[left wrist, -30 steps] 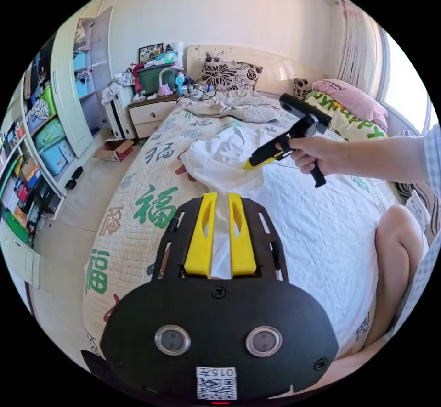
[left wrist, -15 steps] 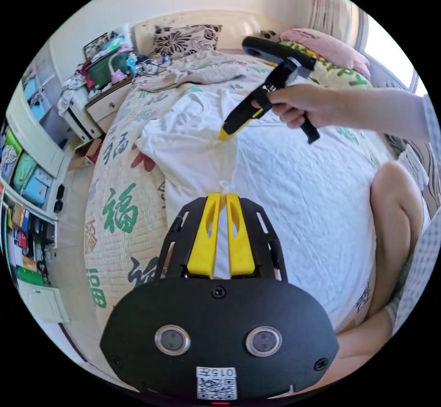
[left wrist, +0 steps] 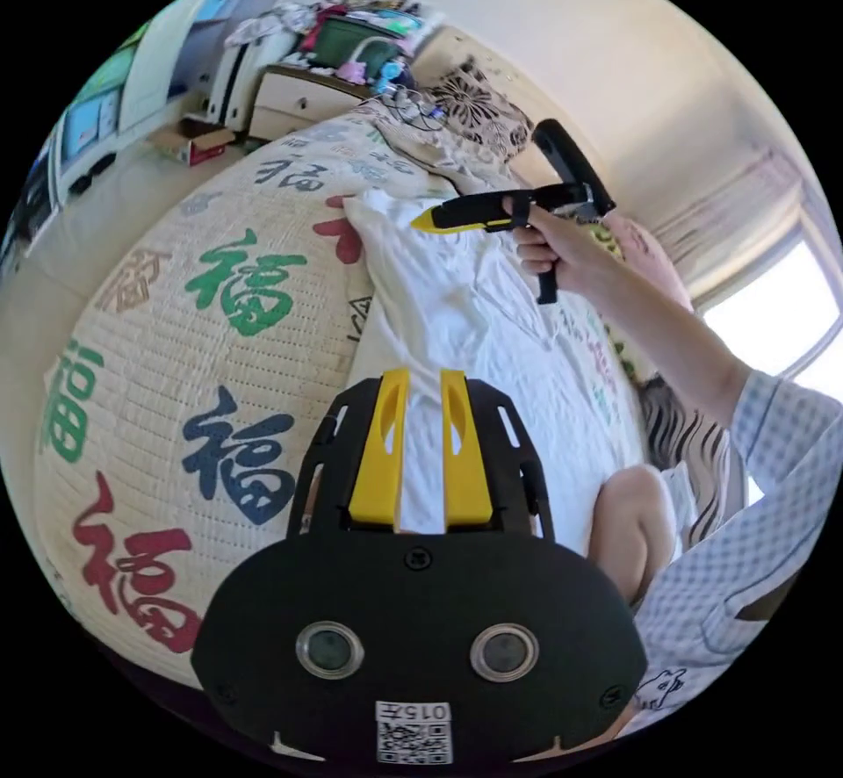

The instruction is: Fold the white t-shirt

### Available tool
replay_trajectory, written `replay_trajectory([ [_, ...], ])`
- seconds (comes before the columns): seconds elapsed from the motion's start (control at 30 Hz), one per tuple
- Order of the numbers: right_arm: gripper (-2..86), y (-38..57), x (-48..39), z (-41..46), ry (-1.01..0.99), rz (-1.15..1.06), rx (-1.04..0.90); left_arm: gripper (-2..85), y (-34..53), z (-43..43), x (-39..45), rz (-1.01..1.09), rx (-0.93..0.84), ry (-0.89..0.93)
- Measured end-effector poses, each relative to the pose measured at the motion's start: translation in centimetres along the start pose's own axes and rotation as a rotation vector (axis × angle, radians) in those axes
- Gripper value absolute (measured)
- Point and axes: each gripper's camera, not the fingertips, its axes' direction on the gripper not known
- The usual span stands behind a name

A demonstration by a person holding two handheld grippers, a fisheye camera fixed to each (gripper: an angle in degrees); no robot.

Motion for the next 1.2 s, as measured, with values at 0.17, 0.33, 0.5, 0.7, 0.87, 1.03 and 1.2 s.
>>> replay_trajectory([
  [0.17, 2.3, -3.9, -0.5, 2.6, 0.020, 0.043, -0.066, 2.9, -1.8, 2.5, -1.7, -0.014, -0.045, -0.145],
  [0.33, 1.1, -5.1, -1.9, 0.7, 0.014, 0.020, 0.054, 1.9, -1.8, 0.0, -4.2, -0.072, 0.068, -0.190],
  [0.5, 5.3, -4.8, -3.1, 0.7, 0.104, -0.007, 0.032, 6.7, -2.7, 0.6, -5.6, -0.063, -0.021, -0.269],
  [0.7, 8.1, 0.4, -5.4, -3.0, 0.044, -0.137, 0.015, 8.4, -3.6, -0.4, -4.1, 0.039, 0.048, -0.212],
  [0.87, 6.6, 3.7, -5.6, -1.5, 0.184, -0.170, -0.142, 8.0, -4.9, 4.0, -2.8, 0.099, -0.051, -0.244],
  [1.03, 6.3, 4.6, -4.1, -5.3, 0.132, -0.068, -0.030, 7.9, -5.3, 4.6, -4.0, 0.062, -0.051, -0.215],
  [1.2, 7.7, 4.9, -5.8, -6.1, 0.102, -0.133, -0.085, 8.2, -5.5, 4.2, -5.4, 0.021, 0.003, -0.101],
])
